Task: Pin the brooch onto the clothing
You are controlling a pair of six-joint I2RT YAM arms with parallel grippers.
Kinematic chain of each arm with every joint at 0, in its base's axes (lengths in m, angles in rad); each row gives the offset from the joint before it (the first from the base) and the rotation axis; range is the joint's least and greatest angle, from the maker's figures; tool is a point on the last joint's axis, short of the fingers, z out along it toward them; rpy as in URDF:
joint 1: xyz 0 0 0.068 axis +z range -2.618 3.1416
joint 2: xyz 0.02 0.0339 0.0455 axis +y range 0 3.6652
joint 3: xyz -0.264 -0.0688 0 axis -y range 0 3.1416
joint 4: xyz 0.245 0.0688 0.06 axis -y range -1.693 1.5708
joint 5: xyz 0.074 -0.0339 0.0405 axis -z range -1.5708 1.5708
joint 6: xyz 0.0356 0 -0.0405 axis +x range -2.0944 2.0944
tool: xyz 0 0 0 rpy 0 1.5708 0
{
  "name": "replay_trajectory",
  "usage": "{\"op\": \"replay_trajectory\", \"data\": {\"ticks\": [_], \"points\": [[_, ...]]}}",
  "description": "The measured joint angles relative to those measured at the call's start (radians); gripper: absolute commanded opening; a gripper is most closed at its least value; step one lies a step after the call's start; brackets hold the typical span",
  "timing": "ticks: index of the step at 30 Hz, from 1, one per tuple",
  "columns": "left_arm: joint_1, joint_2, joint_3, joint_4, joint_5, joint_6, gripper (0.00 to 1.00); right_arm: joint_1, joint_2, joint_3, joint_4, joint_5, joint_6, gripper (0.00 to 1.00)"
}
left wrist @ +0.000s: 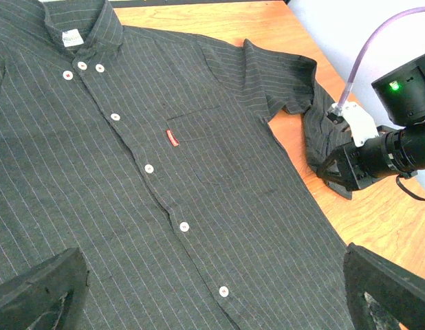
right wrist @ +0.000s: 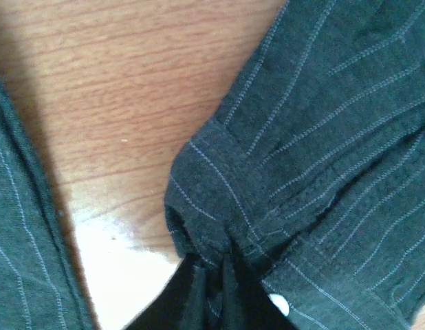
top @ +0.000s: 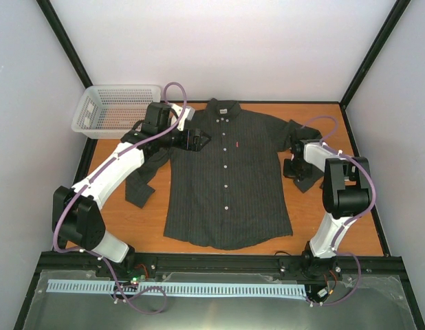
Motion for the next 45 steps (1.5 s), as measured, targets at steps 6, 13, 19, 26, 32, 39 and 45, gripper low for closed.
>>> {"op": "replay_trajectory", "data": {"ticks": [6, 13, 19, 26, 32, 39, 45], "points": [[0.000, 0.000, 0.000, 0.002, 0.001, 0.000, 1.00, 0.002, -0.006, 0.028, -0.041, 0.060, 0.007, 0.03], [0.000, 0.000, -0.004, 0.006, 0.016, 0.000, 1.00, -0.014, -0.082, 0.190, -0.089, 0.216, 0.008, 0.03], [0.000, -0.002, -0.008, 0.008, 0.023, 0.000, 1.00, -0.084, -0.111, 0.296, -0.030, 0.355, 0.003, 0.03], [0.000, -0.003, -0.010, 0.009, 0.023, 0.000, 1.00, -0.168, 0.002, 0.467, 0.004, 0.423, -0.026, 0.03], [0.000, -0.003, -0.010, 0.009, 0.024, 0.000, 1.00, -0.217, 0.068, 0.488, 0.030, 0.464, -0.080, 0.03], [0.000, -0.003, -0.010, 0.010, 0.027, 0.000, 1.00, -0.277, 0.152, 0.510, 0.057, 0.496, -0.106, 0.06], [0.000, -0.003, -0.010, 0.010, 0.027, 0.000, 1.00, -0.301, 0.217, 0.510, 0.063, 0.555, -0.121, 0.05]]}}
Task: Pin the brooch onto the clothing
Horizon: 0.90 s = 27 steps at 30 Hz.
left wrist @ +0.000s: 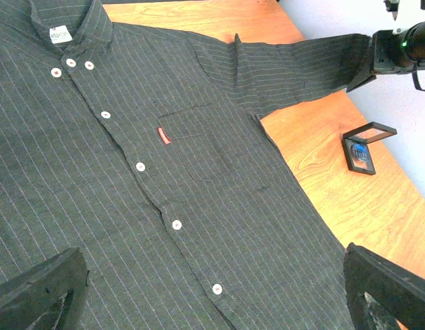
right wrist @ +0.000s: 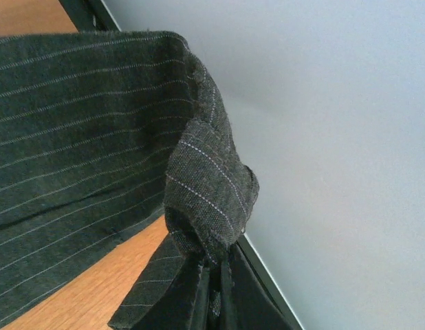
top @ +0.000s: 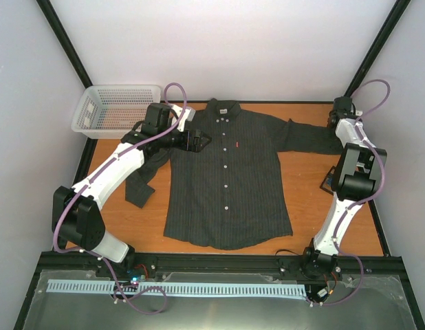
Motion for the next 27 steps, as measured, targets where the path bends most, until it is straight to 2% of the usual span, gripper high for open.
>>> {"op": "replay_trajectory", "data": {"ticks": [4, 7, 11, 17, 23, 27], "points": [[0.000, 0.000, 0.000, 0.000, 0.000, 0.000, 1.00, -0.008, 0.029, -0.005, 0.001, 0.031, -0.006, 0.06], [0.000, 0.000, 0.000, 0.000, 0.000, 0.000, 1.00, -0.021, 0.030, -0.019, 0.003, 0.043, -0.011, 0.16], [0.000, 0.000, 0.000, 0.000, 0.000, 0.000, 1.00, -0.040, 0.042, -0.018, 0.011, 0.061, -0.031, 0.21], [0.000, 0.000, -0.001, 0.001, -0.001, 0.000, 1.00, -0.042, 0.067, 0.051, -0.047, 0.059, -0.037, 0.54], [0.000, 0.000, -0.001, 0.001, -0.001, 0.000, 1.00, -0.012, -0.031, 0.036, -0.105, -0.095, -0.007, 0.92], [0.000, 0.000, -0.001, 0.002, 0.001, 0.000, 1.00, 0.061, -0.105, -0.004, -0.097, -0.338, 0.017, 1.00]]}}
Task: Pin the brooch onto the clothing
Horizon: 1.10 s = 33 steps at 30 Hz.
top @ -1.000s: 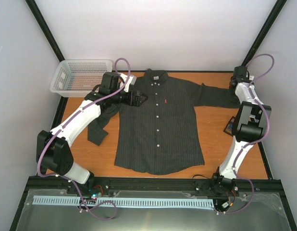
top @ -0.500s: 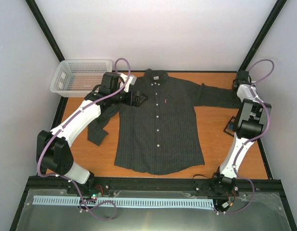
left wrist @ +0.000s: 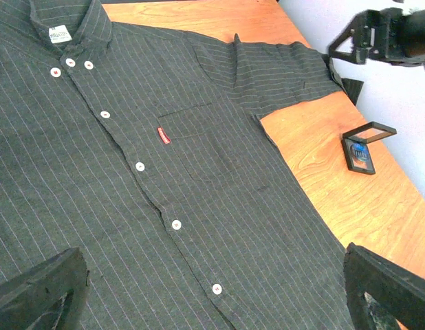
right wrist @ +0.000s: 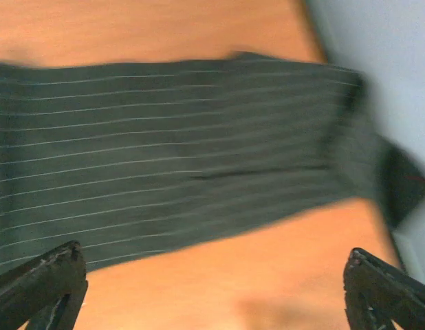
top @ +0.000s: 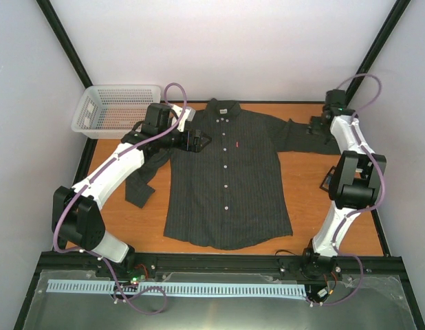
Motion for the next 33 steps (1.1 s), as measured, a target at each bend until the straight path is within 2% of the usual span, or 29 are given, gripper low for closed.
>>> {"op": "replay_trajectory", "data": {"ticks": [3, 6, 13, 24, 33], "points": [[0.000, 0.000, 0.000, 0.000, -0.001, 0.000, 1.00, 0.065, 0.016, 0.003, 0.039, -0.211, 0.031, 1.00], [0.000, 0.000, 0.000, 0.001, -0.003, 0.000, 1.00, 0.115, 0.098, 0.050, 0.051, -0.362, 0.056, 1.00], [0.000, 0.000, -0.004, 0.001, -0.008, 0.000, 1.00, 0.183, 0.299, 0.190, 0.061, -0.527, 0.117, 1.00], [0.004, 0.000, -0.005, 0.001, -0.009, 0.000, 1.00, 0.161, 0.380, 0.237, 0.054, -0.510, 0.146, 1.00], [0.006, 0.001, -0.005, 0.001, -0.009, 0.000, 1.00, 0.064, 0.381, 0.232, 0.068, -0.430, 0.179, 1.00]]}}
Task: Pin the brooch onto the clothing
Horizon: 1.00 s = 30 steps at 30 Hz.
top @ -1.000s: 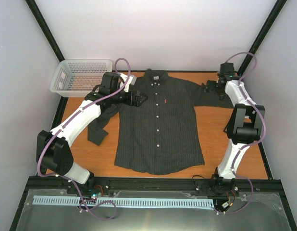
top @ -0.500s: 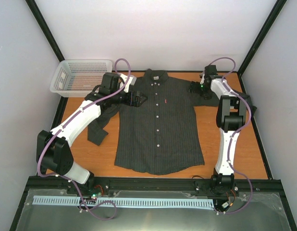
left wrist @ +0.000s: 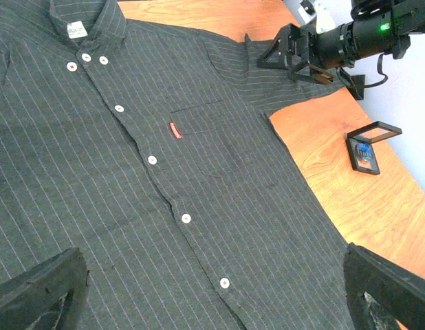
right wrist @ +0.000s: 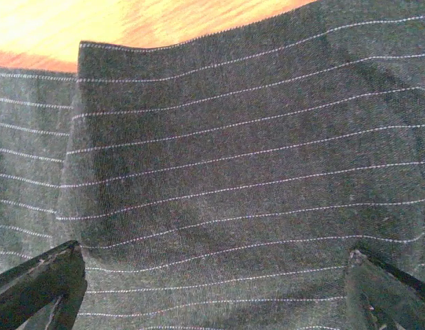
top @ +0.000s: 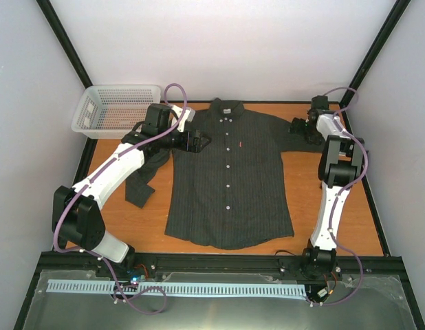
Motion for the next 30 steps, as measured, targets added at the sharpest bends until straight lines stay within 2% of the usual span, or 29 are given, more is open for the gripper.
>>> {"op": "replay_trajectory", "data": {"ticks": [4, 10, 16, 24, 30], "points": [[0.001, 0.005, 0.000, 0.000, -0.003, 0.000, 1.00, -0.024, 0.012, 0.020, -0.016, 0.034, 0.000, 1.00], [0.006, 0.015, -0.002, 0.000, -0.020, 0.000, 1.00, -0.019, 0.061, 0.139, -0.100, 0.078, -0.035, 1.00], [0.016, 0.025, -0.029, 0.019, -0.080, 0.000, 1.00, 0.074, 0.000, 0.177, -0.151, 0.130, -0.095, 1.00], [0.040, 0.016, -0.092, 0.059, -0.181, -0.023, 1.00, 0.253, -0.331, -0.167, -0.047, -0.001, -0.092, 1.00], [0.193, -0.141, -0.254, 0.068, -0.182, -0.140, 1.00, 0.349, -0.448, -0.343, 0.047, -0.109, -0.073, 1.00]]}}
